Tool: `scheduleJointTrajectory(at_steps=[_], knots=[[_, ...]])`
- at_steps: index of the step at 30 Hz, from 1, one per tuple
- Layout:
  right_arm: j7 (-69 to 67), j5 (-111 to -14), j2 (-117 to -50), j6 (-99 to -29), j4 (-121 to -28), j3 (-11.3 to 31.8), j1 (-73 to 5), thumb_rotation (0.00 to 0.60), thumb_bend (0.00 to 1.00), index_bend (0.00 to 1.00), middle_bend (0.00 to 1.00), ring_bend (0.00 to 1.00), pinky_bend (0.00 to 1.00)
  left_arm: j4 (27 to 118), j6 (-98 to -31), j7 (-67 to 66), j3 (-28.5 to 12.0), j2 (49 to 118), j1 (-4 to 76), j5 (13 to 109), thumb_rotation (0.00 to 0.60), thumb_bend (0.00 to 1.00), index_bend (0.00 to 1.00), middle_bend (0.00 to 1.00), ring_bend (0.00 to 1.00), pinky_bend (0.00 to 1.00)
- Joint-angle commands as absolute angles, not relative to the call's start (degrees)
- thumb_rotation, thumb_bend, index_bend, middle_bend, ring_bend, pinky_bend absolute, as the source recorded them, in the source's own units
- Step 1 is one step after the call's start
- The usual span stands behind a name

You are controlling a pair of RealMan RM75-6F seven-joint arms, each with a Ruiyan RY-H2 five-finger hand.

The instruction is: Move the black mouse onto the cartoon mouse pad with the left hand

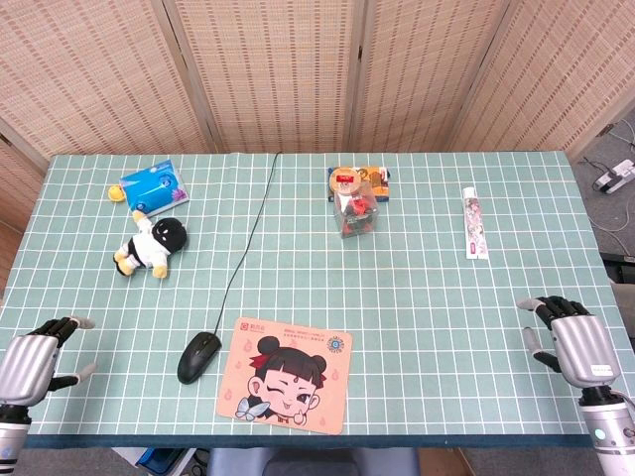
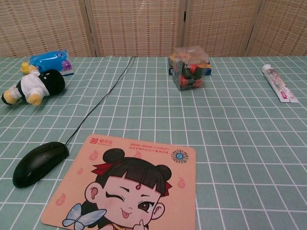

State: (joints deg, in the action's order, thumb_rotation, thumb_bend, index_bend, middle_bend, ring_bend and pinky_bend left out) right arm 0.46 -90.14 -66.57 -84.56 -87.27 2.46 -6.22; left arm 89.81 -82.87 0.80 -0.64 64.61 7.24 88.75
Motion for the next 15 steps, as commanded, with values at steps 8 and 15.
scheduleJointTrajectory(at_steps=[8,15], knots=[[-0.86,-90.59,-65.79,-85.95,-87.78,2.35,-5.70,0.600,0.42,0.35,0.40,0.31,0.38,90.81,-84.02,1.33,-0.36,64.34,7.65,91.24,0.600,0.11,0.42,0.39,0.39,0.58],[-3.45,-89.88,-64.70,-86.29,-87.84,2.65,-5.37,0.600,0.42,0.35,0.40,0.31,0.38,91.41,-86.17,5.62,-0.03,64.15,9.07,96.81,0.600,0.12,0.37,0.55,0.71,0.94]])
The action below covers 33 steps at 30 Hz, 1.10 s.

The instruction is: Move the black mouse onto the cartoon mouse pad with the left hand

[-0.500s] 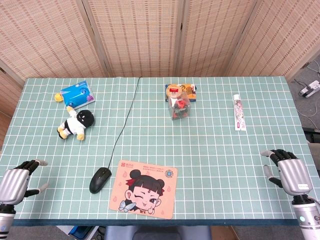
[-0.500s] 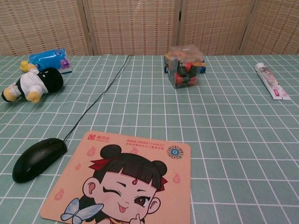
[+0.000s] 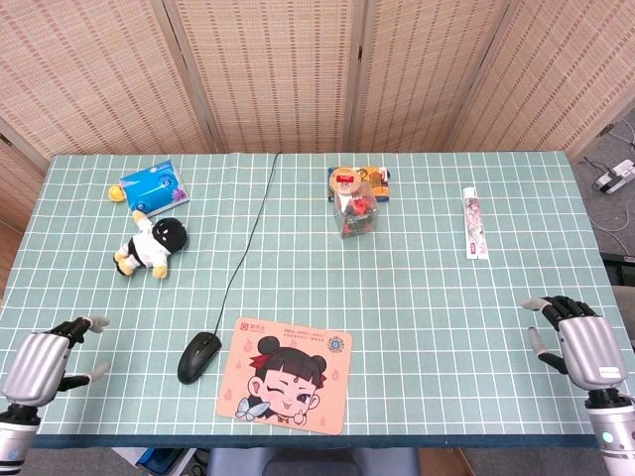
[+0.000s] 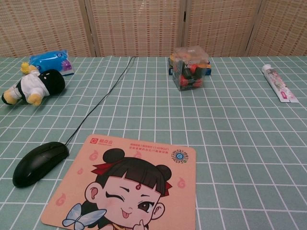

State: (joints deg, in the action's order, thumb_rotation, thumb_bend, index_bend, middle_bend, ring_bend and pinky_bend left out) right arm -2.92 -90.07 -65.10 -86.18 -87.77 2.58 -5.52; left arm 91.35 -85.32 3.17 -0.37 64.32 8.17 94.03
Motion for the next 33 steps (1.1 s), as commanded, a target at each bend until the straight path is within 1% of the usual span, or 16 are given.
scheduleJointTrajectory(at_steps=[1,4,5,7,9,11,15,17,20,27,29,33], knots=[[-3.73,-89.92,-64.53,-86.50,-87.90,2.69,-5.28,0.600,0.42,0.35,0.40,0.31,0.38,91.18,-86.34,6.37,0.13,64.11,9.36,97.74,0.600,0.12,0.38,0.55,0.71,0.95],[-4.55,-90.16,-64.15,-87.48,-88.02,2.86,-4.95,0.600,0.42,0.35,0.40,0.31,0.38,91.18,-86.74,8.23,0.22,64.08,10.41,99.87,0.600,0.11,0.39,0.61,0.76,1.00],[-4.91,-90.17,-63.95,-87.70,-88.10,2.88,-4.83,0.600,0.42,0.35,0.40,0.31,0.38,91.62,-86.64,8.65,0.15,63.98,10.91,100.44,0.600,0.11,0.41,0.65,0.80,1.00],[-5.32,-90.17,-63.70,-88.07,-88.19,2.94,-4.64,0.600,0.42,0.35,0.40,0.31,0.38,92.74,-86.26,9.32,0.09,63.66,11.83,101.42,0.600,0.11,0.43,0.82,0.91,1.00],[-5.74,-90.33,-63.43,-88.55,-88.30,2.90,-4.38,0.600,0.42,0.35,0.40,0.31,0.38,94.24,-85.71,9.85,-0.05,63.27,12.98,102.51,0.600,0.11,0.44,0.95,0.98,1.00],[-6.21,-90.54,-63.15,-89.02,-88.41,2.89,-4.15,0.600,0.42,0.35,0.40,0.31,0.38,95.82,-84.50,9.25,-0.17,62.88,14.19,103.26,0.600,0.11,0.43,1.00,1.00,1.00],[-6.92,-90.62,-62.66,-89.60,-88.60,3.05,-3.91,0.600,0.42,0.35,0.40,0.31,0.38,99.34,-79.85,6.13,0.29,61.93,16.62,103.75,0.600,0.06,0.34,1.00,1.00,1.00],[-7.21,-90.57,-62.44,-89.73,-88.69,3.10,-3.82,0.600,0.42,0.35,0.40,0.31,0.38,101.03,-77.15,4.47,0.52,61.82,17.90,103.61,0.600,0.04,0.31,1.00,1.00,1.00],[-7.57,-90.44,-62.13,-89.82,-88.79,3.13,-3.66,0.600,0.42,0.35,0.40,0.31,0.38,102.78,-73.82,1.73,0.51,62.60,19.33,102.53,0.600,0.02,0.30,1.00,1.00,1.00],[-8.30,-90.42,-61.53,-90.61,-89.04,3.27,-3.15,0.600,0.42,0.35,0.40,0.31,0.38,105.31,-67.99,-4.38,0.63,65.83,21.57,99.56,0.600,0.00,0.30,1.00,1.00,1.00],[-8.56,-90.38,-61.37,-90.92,-89.08,3.35,-2.97,0.600,0.41,0.35,0.40,0.31,0.38,105.71,-66.96,-6.10,0.62,66.89,21.94,98.66,0.600,0.00,0.28,1.00,1.00,1.00],[-9.07,-90.29,-61.10,-91.27,-89.08,3.46,-2.71,0.600,0.41,0.35,0.40,0.31,0.38,105.43,-66.12,-11.24,0.38,69.29,22.02,96.93,0.600,0.00,0.19,1.00,1.00,1.00]])
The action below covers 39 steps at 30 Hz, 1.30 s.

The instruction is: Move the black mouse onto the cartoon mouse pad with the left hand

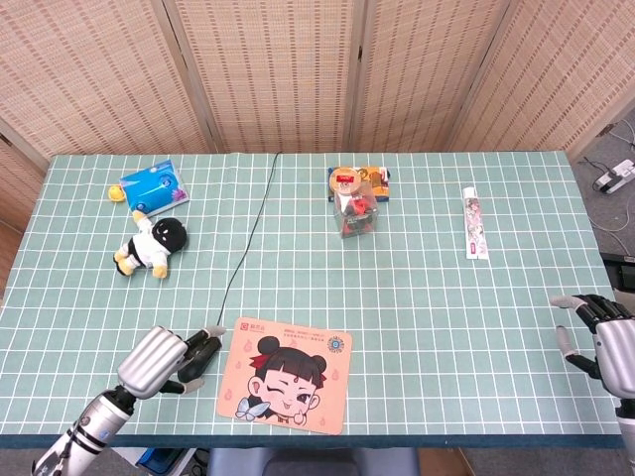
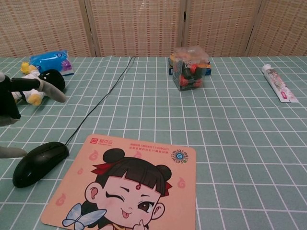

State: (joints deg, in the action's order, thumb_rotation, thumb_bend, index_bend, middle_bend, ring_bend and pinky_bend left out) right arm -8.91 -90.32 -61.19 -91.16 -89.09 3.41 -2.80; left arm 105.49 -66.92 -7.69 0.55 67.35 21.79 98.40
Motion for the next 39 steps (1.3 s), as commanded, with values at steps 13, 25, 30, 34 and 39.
scheduleJointTrajectory(at_steps=[13,25,30,34,39], knots=[[-9.60,-90.39,-60.73,-91.37,-89.16,3.49,-2.43,0.600,0.41,0.35,0.40,0.31,0.38,104.22,-62.02,-17.94,0.95,74.76,23.21,91.15,0.600,0.00,0.13,1.00,1.00,1.00],[-9.80,-90.45,-60.58,-91.11,-89.16,3.48,-2.40,0.600,0.41,0.35,0.40,0.31,0.38,99.85,-61.69,-26.54,0.69,79.58,23.46,86.59,0.600,0.00,0.12,1.00,1.00,1.00],[-10.04,-90.44,-60.54,-90.99,-89.10,3.50,-2.42,0.600,0.41,0.35,0.40,0.31,0.38,97.54,-63.22,-32.39,0.66,81.27,22.88,84.95,0.600,0.00,0.13,1.00,1.00,1.00],[-10.14,-90.40,-60.52,-90.86,-89.08,3.53,-2.45,0.600,0.41,0.35,0.40,0.31,0.38,96.88,-64.33,-35.63,0.71,81.80,22.53,84.15,0.600,0.00,0.14,1.00,1.00,1.00],[-10.30,-90.50,-60.45,-90.89,-89.11,3.49,-2.40,0.600,0.41,0.35,0.40,0.31,0.38,96.66,-64.60,-37.45,0.86,81.70,22.48,83.18,0.600,0.00,0.15,1.00,1.00,1.00]])
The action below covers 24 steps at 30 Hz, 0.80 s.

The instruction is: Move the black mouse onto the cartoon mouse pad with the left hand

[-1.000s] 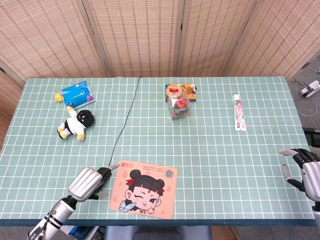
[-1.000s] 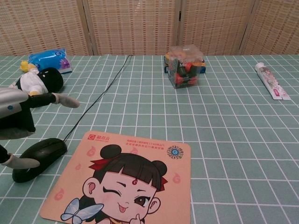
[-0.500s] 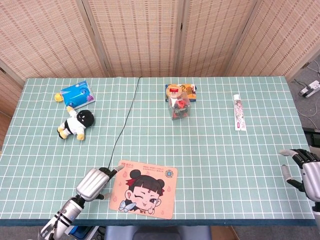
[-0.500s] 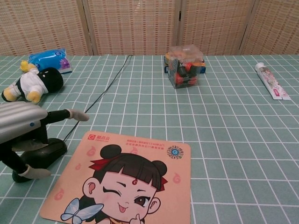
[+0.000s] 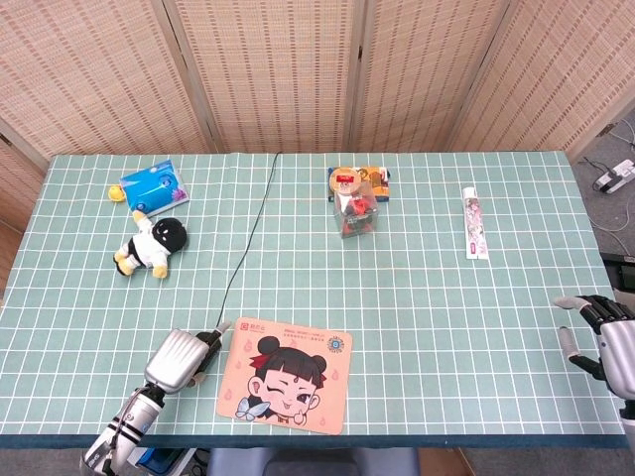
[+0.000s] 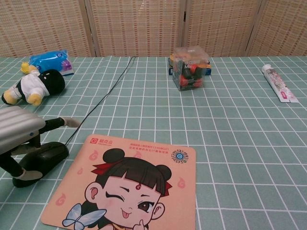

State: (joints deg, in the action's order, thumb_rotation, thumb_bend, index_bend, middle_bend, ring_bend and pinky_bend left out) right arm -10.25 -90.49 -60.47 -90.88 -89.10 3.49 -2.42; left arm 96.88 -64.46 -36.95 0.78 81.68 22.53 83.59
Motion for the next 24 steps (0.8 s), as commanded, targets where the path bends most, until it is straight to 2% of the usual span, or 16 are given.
scheduleJointTrajectory(at_steps=[1,9,16,19,24], knots=[[-10.38,-90.51,-60.43,-90.90,-89.09,3.49,-2.39,0.600,0.41,0.35,0.40,0.31,0.38,96.44,-64.61,-37.73,0.89,81.69,22.49,82.89,0.600,0.00,0.15,1.00,1.00,1.00],[-10.85,-90.43,-60.31,-90.90,-88.99,3.55,-2.35,0.600,0.41,0.35,0.40,0.31,0.38,94.51,-65.51,-37.98,1.08,80.66,22.05,81.61,0.600,0.00,0.16,1.00,1.00,1.00],[-10.63,-90.60,-60.40,-90.75,-89.01,3.48,-2.42,0.600,0.41,0.35,0.40,0.31,0.38,91.95,-66.29,-36.76,-0.49,79.48,21.91,78.91,0.600,0.00,0.18,1.00,1.00,1.00],[-10.46,-90.58,-60.46,-90.56,-89.04,3.46,-2.48,0.600,0.41,0.35,0.40,0.31,0.38,91.58,-65.55,-35.17,-1.24,78.99,22.21,77.30,0.600,0.00,0.19,1.00,1.00,1.00],[-10.36,-90.52,-60.54,-90.16,-89.04,3.42,-2.65,0.600,0.41,0.35,0.40,0.31,0.38,96.63,-60.45,-27.31,-2.37,75.21,23.34,72.77,0.600,0.00,0.26,1.00,1.00,1.00]])
